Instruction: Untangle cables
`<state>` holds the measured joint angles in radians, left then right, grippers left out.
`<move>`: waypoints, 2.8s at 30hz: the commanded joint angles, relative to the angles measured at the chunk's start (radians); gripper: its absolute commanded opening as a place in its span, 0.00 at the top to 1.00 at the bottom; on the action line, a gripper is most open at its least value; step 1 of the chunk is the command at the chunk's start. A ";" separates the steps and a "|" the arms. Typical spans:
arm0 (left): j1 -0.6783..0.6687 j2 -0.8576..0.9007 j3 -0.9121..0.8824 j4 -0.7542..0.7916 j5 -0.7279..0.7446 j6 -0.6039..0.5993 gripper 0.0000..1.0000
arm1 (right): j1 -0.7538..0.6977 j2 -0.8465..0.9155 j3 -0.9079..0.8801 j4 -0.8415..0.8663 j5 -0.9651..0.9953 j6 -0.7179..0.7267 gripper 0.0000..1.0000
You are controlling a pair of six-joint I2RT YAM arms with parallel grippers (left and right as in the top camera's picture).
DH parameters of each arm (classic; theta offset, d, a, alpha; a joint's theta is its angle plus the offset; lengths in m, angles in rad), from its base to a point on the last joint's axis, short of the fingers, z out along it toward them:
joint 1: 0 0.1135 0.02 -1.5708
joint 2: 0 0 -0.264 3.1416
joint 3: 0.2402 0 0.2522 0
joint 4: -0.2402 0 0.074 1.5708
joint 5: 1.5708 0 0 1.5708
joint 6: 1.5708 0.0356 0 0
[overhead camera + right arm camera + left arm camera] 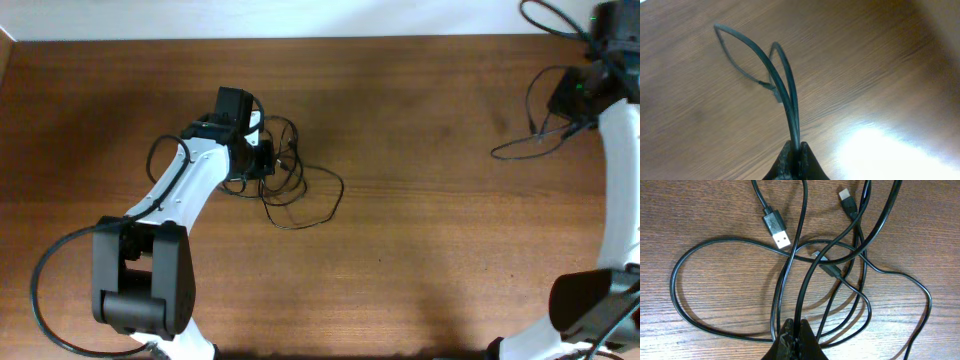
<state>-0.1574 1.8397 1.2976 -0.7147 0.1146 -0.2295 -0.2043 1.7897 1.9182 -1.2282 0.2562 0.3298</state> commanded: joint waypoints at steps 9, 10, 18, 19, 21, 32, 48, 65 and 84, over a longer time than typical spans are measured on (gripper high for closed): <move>0.002 -0.022 -0.003 0.000 -0.007 -0.013 1.00 | -0.273 0.098 -0.435 0.266 -0.812 -0.143 0.96; 0.002 -0.022 -0.003 0.000 -0.007 -0.013 1.00 | -0.298 0.098 -0.521 0.347 -0.853 -0.142 0.96; 0.002 -0.022 -0.003 0.003 -0.006 -0.013 1.00 | -0.352 0.098 -0.707 0.484 -0.703 -0.119 0.44; 0.002 -0.022 -0.003 0.003 -0.007 -0.013 1.00 | -0.352 0.098 -0.706 0.479 -0.663 -0.056 0.26; 0.002 -0.022 -0.003 0.003 -0.007 -0.013 1.00 | -0.351 0.093 -0.673 0.430 -0.607 -0.032 0.23; 0.002 -0.022 -0.003 0.003 -0.006 -0.013 1.00 | -0.069 0.079 -0.307 0.039 -0.284 -0.037 0.01; 0.002 -0.022 -0.003 0.003 -0.006 -0.013 1.00 | 0.085 0.081 -0.381 -0.062 -0.474 -0.055 0.96; 0.002 -0.022 -0.003 0.003 -0.006 -0.013 1.00 | 0.243 0.082 -0.725 0.566 -0.260 0.031 0.93; 0.217 -0.094 0.005 -0.009 0.871 -0.031 1.00 | 0.445 0.077 -0.648 0.699 -1.319 -0.166 0.26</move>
<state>0.0044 1.7775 1.2968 -0.7258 0.6186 -0.2367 0.2020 1.8820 1.2545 -0.5888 -0.8803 0.1829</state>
